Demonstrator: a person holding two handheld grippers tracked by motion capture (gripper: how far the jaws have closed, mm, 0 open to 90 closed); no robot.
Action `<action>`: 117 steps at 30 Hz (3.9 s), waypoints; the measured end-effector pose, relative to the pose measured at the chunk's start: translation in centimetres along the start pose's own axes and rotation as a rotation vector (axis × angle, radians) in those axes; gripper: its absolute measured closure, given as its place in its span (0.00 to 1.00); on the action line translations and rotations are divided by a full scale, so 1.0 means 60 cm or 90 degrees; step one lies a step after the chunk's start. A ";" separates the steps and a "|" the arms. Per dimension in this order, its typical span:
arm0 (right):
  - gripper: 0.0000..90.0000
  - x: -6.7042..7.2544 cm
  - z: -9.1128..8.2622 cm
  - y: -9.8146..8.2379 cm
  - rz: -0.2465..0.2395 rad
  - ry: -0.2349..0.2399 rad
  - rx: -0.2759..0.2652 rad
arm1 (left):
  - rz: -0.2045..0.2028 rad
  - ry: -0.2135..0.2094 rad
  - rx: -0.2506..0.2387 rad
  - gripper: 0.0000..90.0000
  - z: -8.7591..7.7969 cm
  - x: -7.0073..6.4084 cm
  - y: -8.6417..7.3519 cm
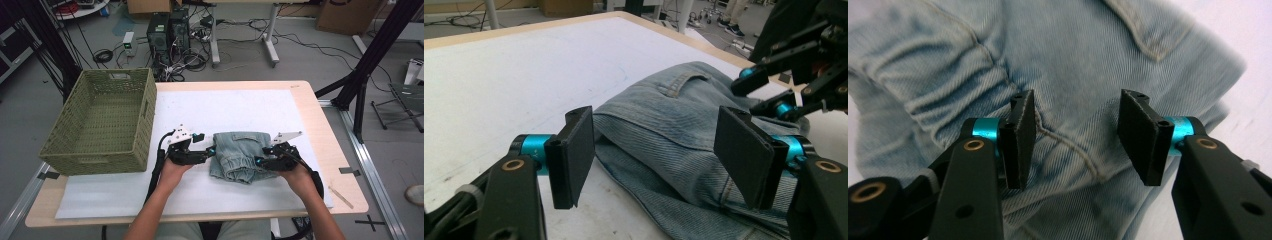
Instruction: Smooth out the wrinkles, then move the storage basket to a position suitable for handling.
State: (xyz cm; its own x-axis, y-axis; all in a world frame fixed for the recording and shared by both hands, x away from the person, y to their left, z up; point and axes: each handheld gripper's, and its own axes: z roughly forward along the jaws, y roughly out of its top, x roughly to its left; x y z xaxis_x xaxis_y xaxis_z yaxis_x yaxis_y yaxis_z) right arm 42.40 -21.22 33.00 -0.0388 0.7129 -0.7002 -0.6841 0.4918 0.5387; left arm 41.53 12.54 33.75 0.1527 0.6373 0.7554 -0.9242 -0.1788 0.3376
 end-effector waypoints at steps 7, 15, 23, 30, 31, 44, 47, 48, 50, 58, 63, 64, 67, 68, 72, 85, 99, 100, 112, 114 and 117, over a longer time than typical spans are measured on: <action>0.40 -0.009 -0.043 -0.016 -0.002 0.001 -0.075 | -0.001 0.017 -0.030 0.26 -0.018 -0.001 0.010; 0.24 -0.034 -0.087 -0.019 0.027 -0.046 -0.137 | 0.006 0.014 -0.058 0.23 -0.047 0.004 0.035; 0.23 -0.044 -0.097 -0.021 0.040 -0.059 -0.146 | 0.006 0.030 -0.058 0.23 -0.078 0.014 0.042; 0.23 -0.047 -0.103 -0.024 0.050 -0.065 -0.154 | 0.010 0.036 -0.062 0.23 -0.097 0.020 0.048; 0.23 -0.047 -0.104 -0.024 0.050 -0.067 -0.157 | 0.009 0.037 -0.064 0.23 -0.101 0.021 0.049; 0.23 -0.044 -0.106 -0.024 0.052 -0.072 -0.162 | 0.004 0.073 -0.111 0.23 -0.170 0.041 0.059; 0.23 -0.044 -0.109 -0.028 0.059 -0.075 -0.169 | 0.001 0.092 -0.122 0.23 -0.195 0.051 0.058; 0.23 -0.044 -0.109 -0.028 0.059 -0.075 -0.169 | -0.002 0.100 -0.127 0.23 -0.203 0.055 0.058; 0.23 -0.043 -0.111 -0.029 0.061 -0.074 -0.169 | -0.004 0.112 -0.131 0.23 -0.220 0.064 0.057; 0.23 -0.041 -0.116 -0.028 0.061 -0.074 -0.175 | 0.006 0.154 -0.146 0.23 -0.279 0.093 0.059; 0.23 -0.041 -0.119 -0.028 0.060 -0.076 -0.175 | -0.002 0.190 -0.150 0.21 -0.315 0.110 0.059; 0.23 -0.042 -0.120 -0.028 0.060 -0.076 -0.175 | -0.002 0.197 -0.151 0.21 -0.323 0.114 0.058; 0.23 -0.042 -0.123 -0.028 0.060 -0.078 -0.174 | -0.004 0.209 -0.154 0.22 -0.345 0.124 0.059; 0.23 -0.042 -0.123 -0.028 0.060 -0.078 -0.174 | -0.002 0.214 -0.154 0.22 -0.351 0.127 0.059; 0.23 -0.043 -0.123 -0.028 0.061 -0.078 -0.178 | -0.004 0.229 -0.151 0.22 -0.375 0.138 0.059; 0.23 -0.043 -0.126 -0.034 0.064 -0.079 -0.175 | -0.034 0.293 -0.145 0.23 -0.450 0.196 0.033; 0.23 -0.042 -0.131 -0.036 0.072 -0.084 -0.173 | -0.077 0.367 -0.110 0.26 -0.513 0.265 0.004; 0.23 -0.042 -0.131 -0.036 0.072 -0.084 -0.173 | -0.078 0.373 -0.108 0.26 -0.516 0.269 0.002; 0.23 -0.039 -0.129 -0.028 0.079 -0.087 -0.167 | -0.095 0.390 -0.091 0.28 -0.533 0.307 -0.011; 0.23 -0.039 -0.132 -0.027 0.081 -0.089 -0.170 | -0.101 0.397 -0.088 0.28 -0.536 0.314 -0.014; 0.23 -0.037 -0.135 -0.027 0.082 -0.091 -0.171 | -0.113 0.401 -0.074 0.33 -0.539 0.324 -0.018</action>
State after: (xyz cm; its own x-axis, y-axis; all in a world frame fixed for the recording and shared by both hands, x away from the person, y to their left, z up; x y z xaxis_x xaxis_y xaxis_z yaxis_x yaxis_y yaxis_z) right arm 37.66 -27.64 29.88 -0.0483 0.8326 -0.5517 -0.8484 0.2573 0.4626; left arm 34.14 49.35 29.90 0.1048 0.9723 0.2091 -0.9409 0.0289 0.3375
